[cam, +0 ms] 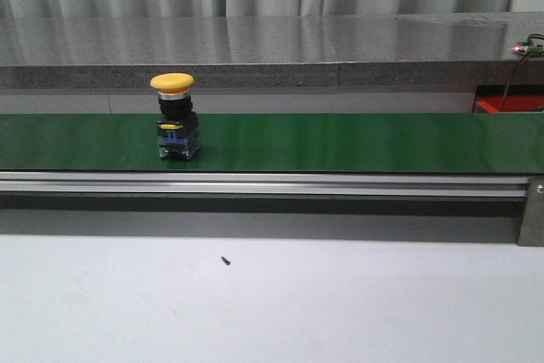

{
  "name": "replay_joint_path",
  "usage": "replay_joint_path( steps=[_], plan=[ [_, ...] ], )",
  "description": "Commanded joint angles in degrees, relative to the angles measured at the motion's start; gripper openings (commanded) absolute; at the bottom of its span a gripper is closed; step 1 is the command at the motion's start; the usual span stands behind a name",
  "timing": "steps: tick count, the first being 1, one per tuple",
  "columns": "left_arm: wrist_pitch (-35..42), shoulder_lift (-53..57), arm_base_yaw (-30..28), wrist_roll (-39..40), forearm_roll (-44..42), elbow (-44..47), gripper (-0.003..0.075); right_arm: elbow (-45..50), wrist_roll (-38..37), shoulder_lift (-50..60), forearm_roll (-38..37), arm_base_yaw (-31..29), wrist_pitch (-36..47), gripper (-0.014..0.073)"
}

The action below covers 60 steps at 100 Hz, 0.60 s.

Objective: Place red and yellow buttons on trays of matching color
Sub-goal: 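Carry the red button to the red tray and release it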

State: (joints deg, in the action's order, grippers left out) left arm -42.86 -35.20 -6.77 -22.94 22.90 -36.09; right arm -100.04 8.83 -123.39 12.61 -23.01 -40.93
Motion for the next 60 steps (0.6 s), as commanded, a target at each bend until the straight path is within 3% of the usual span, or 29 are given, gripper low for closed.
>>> replay_joint_path(
  steps=[1,20,27,41,60],
  plan=[
    [3.42,-0.03,0.33,-0.19,1.72,-1.65,-0.002,-1.67,0.08,2.99,1.2,-0.39,4.03,0.0194],
    [3.42,-0.03,0.33,-0.19,1.72,-1.65,-0.002,-1.67,0.08,2.54,1.64,-0.39,4.52,0.0207],
    [3.42,-0.03,0.33,-0.19,1.72,-1.65,-0.002,-1.67,0.18,2.48,1.64,-0.39,4.33,0.0272],
    [3.42,-0.03,0.33,-0.19,1.72,-1.65,-0.002,-1.78,0.26,2.55,1.64,-0.39,4.38,0.0491],
    [3.42,-0.03,0.33,-0.19,1.72,-1.65,-0.002,-1.78,0.26,4.43,1.59,-0.39,4.38,0.0526]
  ],
)
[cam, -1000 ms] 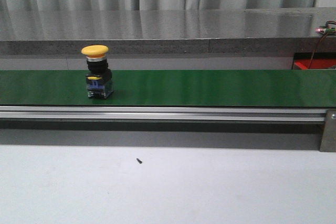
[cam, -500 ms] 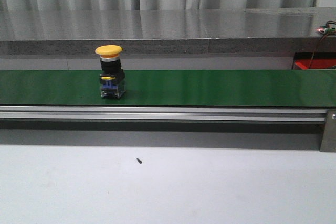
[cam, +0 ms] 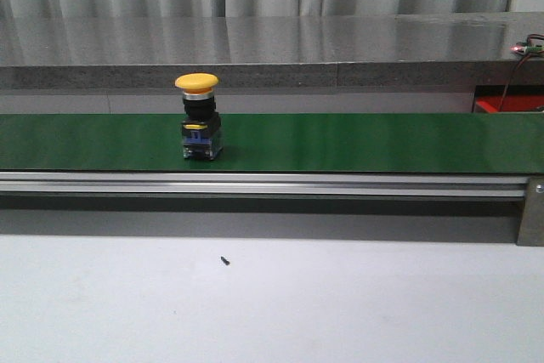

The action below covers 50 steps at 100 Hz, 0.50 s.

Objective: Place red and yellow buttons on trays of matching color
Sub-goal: 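Carry the red button to the red tray and release it, then move the right gripper back over the belt toward the yellow button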

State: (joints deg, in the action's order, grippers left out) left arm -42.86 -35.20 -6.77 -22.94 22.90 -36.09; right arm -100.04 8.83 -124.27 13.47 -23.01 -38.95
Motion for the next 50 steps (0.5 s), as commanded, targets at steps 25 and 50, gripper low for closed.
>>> replay_joint_path(
  steps=[25,50],
  plan=[
    [3.42,-0.03,0.33,-0.19,1.72,-1.65,-0.002,-1.48,0.94,11.38,0.68,-0.04,-0.07,0.0526],
    [3.42,-0.03,0.33,-0.19,1.72,-1.65,-0.002,4.45,1.13,18.91,-0.17,2.45,1.0,0.0526]
  ],
)
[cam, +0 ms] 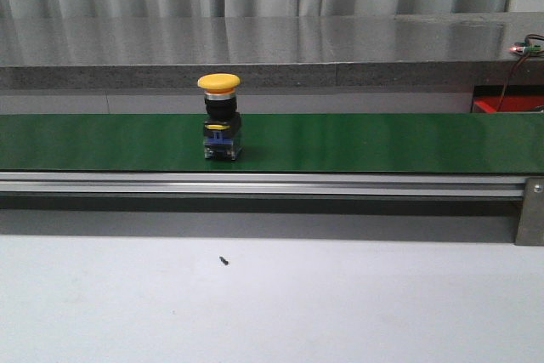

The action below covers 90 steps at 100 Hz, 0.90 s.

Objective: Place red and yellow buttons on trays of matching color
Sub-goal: 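Move the right gripper back over the belt toward the yellow button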

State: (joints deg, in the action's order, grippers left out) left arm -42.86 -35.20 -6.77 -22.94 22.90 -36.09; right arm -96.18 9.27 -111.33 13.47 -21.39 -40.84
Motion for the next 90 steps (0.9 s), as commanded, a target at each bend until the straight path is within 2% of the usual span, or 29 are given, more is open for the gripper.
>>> replay_joint_path(
  steps=[1,25,51,64,90],
  plan=[
    [3.42,-0.03,0.33,-0.19,1.72,-1.65,-0.002,0.85,0.69,6.23,-0.24,0.93,2.97,0.0526],
    [3.42,-0.03,0.33,-0.19,1.72,-1.65,-0.002,11.11,3.75,15.59,-1.01,4.35,5.89,0.0526],
    [3.42,-0.03,0.33,-0.19,1.72,-1.65,-0.002,20.13,3.76,23.88,-0.89,9.37,6.9,0.0526],
    [3.42,-0.03,0.33,-0.19,1.72,-1.65,-0.002,22.16,3.9,26.37,-0.7,13.08,6.59,0.0526],
    [3.42,-0.03,0.33,-0.19,1.72,-1.65,-0.002,22.17,4.57,27.06,-0.24,21.3,0.57,0.0526]
  ],
)
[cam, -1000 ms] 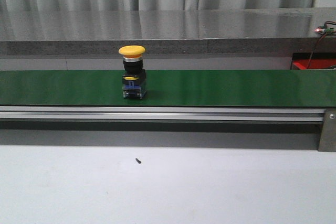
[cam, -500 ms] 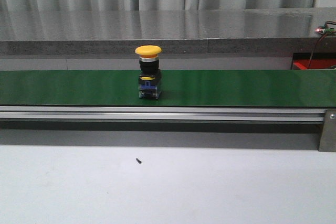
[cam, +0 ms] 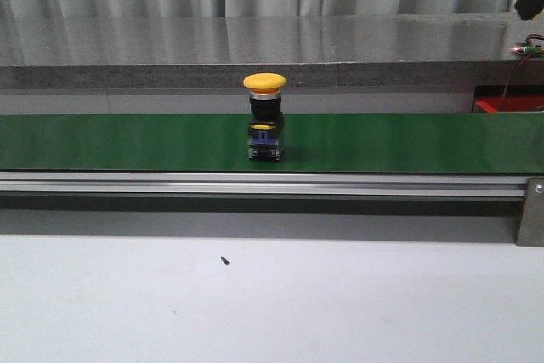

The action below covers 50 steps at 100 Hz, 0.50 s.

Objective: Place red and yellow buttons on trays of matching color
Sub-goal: 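Move the right gripper back over the belt toward the yellow button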

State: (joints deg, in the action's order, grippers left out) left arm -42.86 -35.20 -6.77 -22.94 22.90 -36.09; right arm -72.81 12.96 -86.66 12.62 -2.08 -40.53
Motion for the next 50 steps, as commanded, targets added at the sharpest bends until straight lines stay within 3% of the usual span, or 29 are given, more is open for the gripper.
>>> replay_joint_path(
  steps=[1,20,32,50],
  plan=[
    [3.42,-0.03,0.33,-0.19,1.72,-1.65,-0.002,-1.19,0.87,2.39,0.6,2.21,0.12,0.0526],
    [3.42,-0.03,0.33,-0.19,1.72,-1.65,-0.002,-1.19,0.92,2.39,1.75,6.75,-3.19,0.0534],
    [3.42,-0.03,0.33,-0.19,1.72,-1.65,-0.002,-1.19,1.87,2.39,4.65,8.72,-5.14,0.0605],
    [3.42,-0.03,0.33,-0.19,1.72,-1.65,-0.002,-1.19,3.95,2.39,6.2,12.16,-6.64,0.0599]
  ],
)
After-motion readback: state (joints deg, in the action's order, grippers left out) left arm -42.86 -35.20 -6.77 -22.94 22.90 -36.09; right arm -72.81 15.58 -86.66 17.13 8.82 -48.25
